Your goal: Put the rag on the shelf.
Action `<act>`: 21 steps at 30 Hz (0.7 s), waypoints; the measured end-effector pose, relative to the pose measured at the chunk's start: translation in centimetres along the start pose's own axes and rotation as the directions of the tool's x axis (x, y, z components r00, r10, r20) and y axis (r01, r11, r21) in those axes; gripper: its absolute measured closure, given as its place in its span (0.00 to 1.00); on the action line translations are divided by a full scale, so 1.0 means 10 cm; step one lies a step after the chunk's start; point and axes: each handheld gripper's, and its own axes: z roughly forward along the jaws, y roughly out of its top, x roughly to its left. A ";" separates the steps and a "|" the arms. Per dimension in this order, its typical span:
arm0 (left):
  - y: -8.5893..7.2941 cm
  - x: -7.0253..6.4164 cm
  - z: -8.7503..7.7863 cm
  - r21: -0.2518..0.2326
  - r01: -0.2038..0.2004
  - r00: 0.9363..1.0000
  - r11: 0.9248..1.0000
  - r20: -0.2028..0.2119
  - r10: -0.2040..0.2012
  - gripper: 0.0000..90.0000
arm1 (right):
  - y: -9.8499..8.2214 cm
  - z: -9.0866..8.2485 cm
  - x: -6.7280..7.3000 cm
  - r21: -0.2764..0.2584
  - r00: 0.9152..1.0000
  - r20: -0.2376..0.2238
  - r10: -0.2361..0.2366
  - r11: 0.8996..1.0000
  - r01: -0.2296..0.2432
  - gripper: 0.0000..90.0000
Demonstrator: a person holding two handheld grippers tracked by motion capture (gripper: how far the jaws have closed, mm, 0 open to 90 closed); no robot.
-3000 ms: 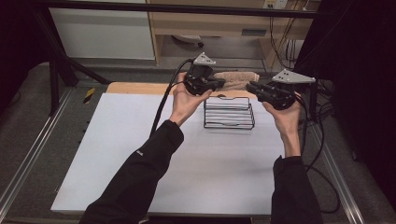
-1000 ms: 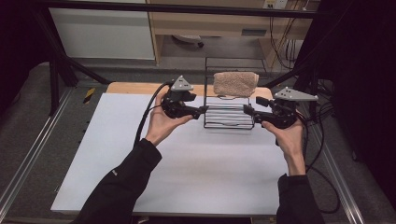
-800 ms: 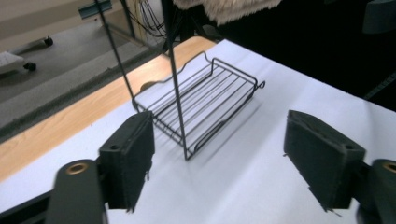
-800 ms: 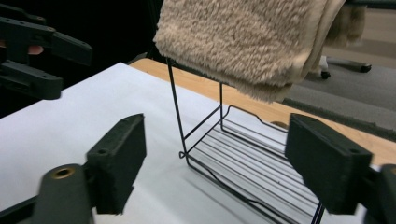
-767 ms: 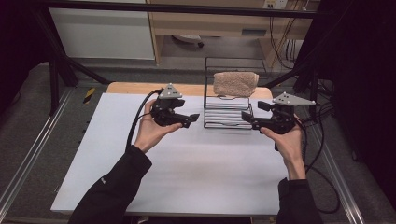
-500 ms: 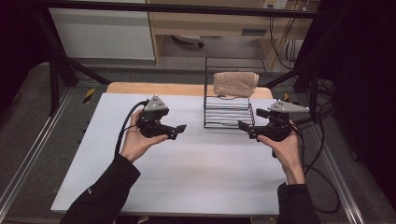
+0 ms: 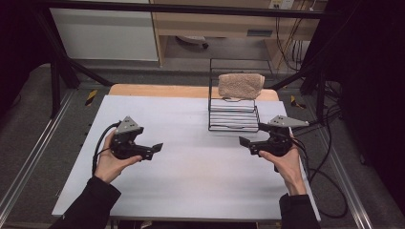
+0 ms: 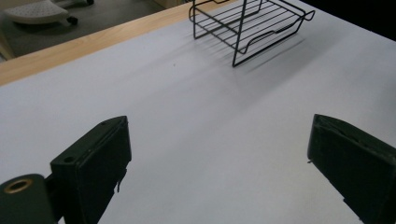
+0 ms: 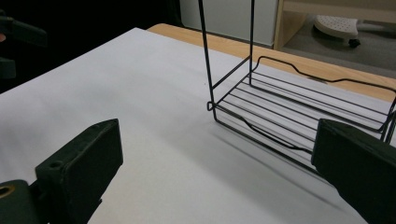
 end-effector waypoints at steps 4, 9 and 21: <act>-0.21 0.07 -0.08 -0.013 0.030 1.000 0.999 -0.009 -0.030 0.08 | -0.12 0.00 0.00 0.009 1.000 -0.007 0.012 1.000 -0.012 0.01; -0.47 0.14 -0.16 -0.011 0.050 0.999 0.999 -0.013 -0.050 0.08 | -0.30 0.03 -0.02 0.029 0.999 -0.014 0.039 0.999 -0.039 0.01; -0.96 0.22 -0.18 0.003 0.094 0.996 0.996 -0.002 -0.094 0.09 | -0.73 0.06 -0.06 0.060 0.998 -0.039 0.041 0.997 -0.039 0.01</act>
